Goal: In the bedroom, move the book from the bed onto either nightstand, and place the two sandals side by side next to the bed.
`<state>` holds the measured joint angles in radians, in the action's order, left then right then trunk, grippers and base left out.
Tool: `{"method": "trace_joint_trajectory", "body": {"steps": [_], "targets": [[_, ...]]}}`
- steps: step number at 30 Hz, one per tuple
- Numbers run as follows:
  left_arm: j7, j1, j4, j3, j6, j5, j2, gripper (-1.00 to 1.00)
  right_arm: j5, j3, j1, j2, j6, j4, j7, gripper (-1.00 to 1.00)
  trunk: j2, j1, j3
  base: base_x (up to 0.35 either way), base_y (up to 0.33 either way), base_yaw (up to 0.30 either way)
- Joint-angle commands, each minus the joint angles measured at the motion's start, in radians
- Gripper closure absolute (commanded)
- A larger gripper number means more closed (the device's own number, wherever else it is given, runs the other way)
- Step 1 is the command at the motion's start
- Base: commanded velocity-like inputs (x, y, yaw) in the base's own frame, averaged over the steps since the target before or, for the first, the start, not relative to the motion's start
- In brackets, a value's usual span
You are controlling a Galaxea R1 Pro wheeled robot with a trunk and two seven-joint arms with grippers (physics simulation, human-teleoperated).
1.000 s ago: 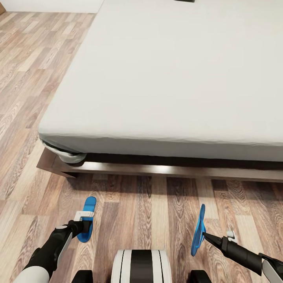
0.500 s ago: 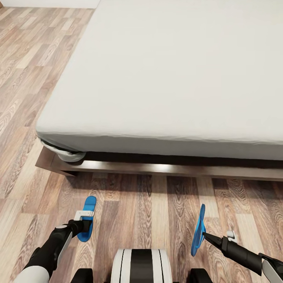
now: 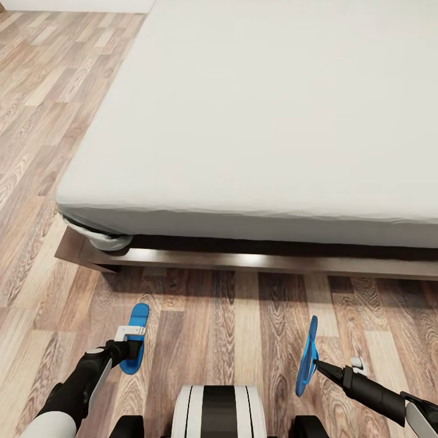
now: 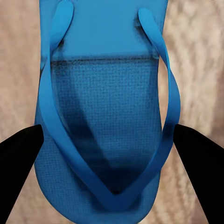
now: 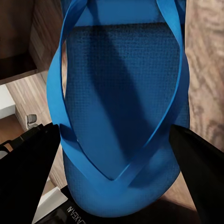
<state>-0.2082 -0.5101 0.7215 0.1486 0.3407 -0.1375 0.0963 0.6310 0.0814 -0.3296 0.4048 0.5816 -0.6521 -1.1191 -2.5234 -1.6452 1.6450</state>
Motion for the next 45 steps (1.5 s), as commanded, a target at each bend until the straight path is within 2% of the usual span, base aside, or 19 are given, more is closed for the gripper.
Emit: {"method": "trace_joint_trajectory", "body": {"steps": [1,25,26,41,45], "targets": [[-0.007,0.001,-0.004,0.005,0.003,-0.01,-0.001,1.0,0.006,0.0,0.0,0.0,0.007,0.0,-0.001,1.0,0.0,0.0,0.001,0.0,0.0,0.0],[-0.007,0.001,-0.004,0.005,0.003,-0.011,-0.001,1.0,0.006,0.0,0.0,0.0,0.007,0.0,-0.001,1.0,0.0,0.0,0.001,0.0,0.0,0.0],[-0.007,0.001,-0.004,0.005,0.003,-0.011,-0.001,-1.0,0.006,0.0,0.0,0.0,0.007,0.0,-0.001,1.0,0.0,0.0,0.001,0.0,0.0,0.0],[-0.007,0.001,-0.004,0.006,0.004,-0.011,-0.001,-1.0,0.006,0.0,0.0,0.0,0.007,0.0,-0.001,1.0,0.0,0.0,0.001,0.0,0.0,0.0],[-0.007,0.001,-0.004,0.006,0.005,-0.011,-0.001,-1.0,0.006,0.0,0.0,0.0,0.007,0.0,-0.001,1.0,0.001,0.002,-0.015,0.0,0.0,0.0]]}}
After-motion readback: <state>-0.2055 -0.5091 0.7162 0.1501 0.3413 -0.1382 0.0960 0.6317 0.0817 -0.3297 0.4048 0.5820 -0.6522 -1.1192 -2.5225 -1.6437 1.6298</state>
